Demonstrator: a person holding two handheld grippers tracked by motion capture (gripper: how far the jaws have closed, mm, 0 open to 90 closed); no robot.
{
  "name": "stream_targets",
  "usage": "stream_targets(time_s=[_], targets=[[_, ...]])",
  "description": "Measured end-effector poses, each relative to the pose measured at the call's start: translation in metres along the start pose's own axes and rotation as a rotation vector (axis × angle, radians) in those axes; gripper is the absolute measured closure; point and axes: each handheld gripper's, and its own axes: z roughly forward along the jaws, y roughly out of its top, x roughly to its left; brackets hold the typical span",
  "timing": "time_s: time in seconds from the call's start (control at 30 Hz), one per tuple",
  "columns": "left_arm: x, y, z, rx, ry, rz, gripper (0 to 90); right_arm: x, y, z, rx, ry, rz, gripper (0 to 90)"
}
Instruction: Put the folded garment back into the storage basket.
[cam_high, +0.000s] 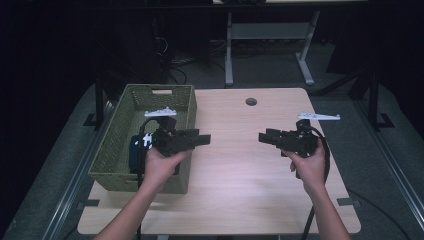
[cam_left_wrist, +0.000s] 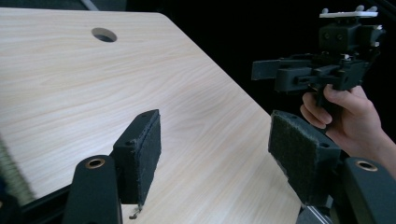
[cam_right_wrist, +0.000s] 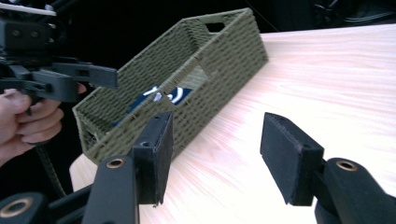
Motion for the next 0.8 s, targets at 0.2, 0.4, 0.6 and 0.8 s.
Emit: stream_targets(time_s=[0.2, 0.4, 0.6, 0.8], targets=[[-0.008, -0.003, 0.009, 0.002, -0.019, 0.009, 33.1, -0.008, -0.009, -0.017, -0.010, -0.035, 0.012, 42.9], [-0.017, -0.006, 0.020, 0.010, -0.037, 0.021, 32.4, -0.012, -0.013, -0.030, -0.013, -0.064, 0.018, 41.9], [-0.027, -0.011, 0.032, 0.020, -0.043, 0.034, 31.0, -0.019, -0.022, -0.043, -0.022, -0.092, 0.024, 41.0], [-0.038, -0.023, 0.043, 0.034, -0.073, 0.057, 29.6, -0.017, -0.031, -0.052, -0.032, -0.107, 0.013, 36.5]])
